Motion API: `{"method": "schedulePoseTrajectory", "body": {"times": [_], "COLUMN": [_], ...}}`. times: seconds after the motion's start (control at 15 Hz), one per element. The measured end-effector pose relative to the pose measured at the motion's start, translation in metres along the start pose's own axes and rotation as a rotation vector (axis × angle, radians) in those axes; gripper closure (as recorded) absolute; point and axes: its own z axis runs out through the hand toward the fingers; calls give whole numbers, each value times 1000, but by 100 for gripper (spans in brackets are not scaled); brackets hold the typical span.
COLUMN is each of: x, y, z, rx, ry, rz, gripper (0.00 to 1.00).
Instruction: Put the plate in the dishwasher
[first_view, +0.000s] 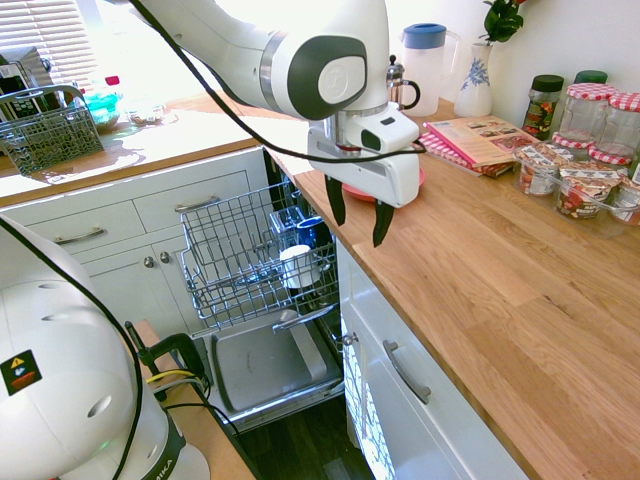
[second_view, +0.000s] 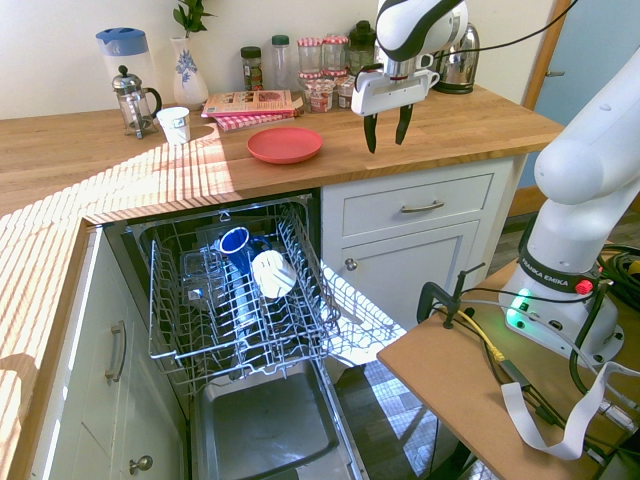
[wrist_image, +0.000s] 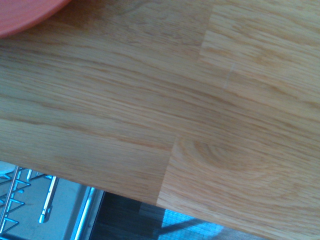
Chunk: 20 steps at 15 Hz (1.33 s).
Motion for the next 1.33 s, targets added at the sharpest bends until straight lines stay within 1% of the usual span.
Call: {"method": "schedulePoseTrajectory", "body": {"times": [0.13, 0.27, 0.47, 0.73, 0.93, 1.0, 1.2, 1.33], "x": [1, 14, 46, 84, 105, 110, 120, 124], "y": [0, -3, -17, -71, -102, -113, -134, -142], "z": [1, -8, -17, 2, 14, 21, 43, 46], "rx": [10, 79, 176, 273, 294, 310, 327, 355], "ry": [-6, 0, -11, -83, -116, -131, -171, -187], "rz": [-1, 11, 34, 13, 4, -7, -17, -22], "gripper": [0, 0, 0, 0, 0, 100, 100, 100]}}
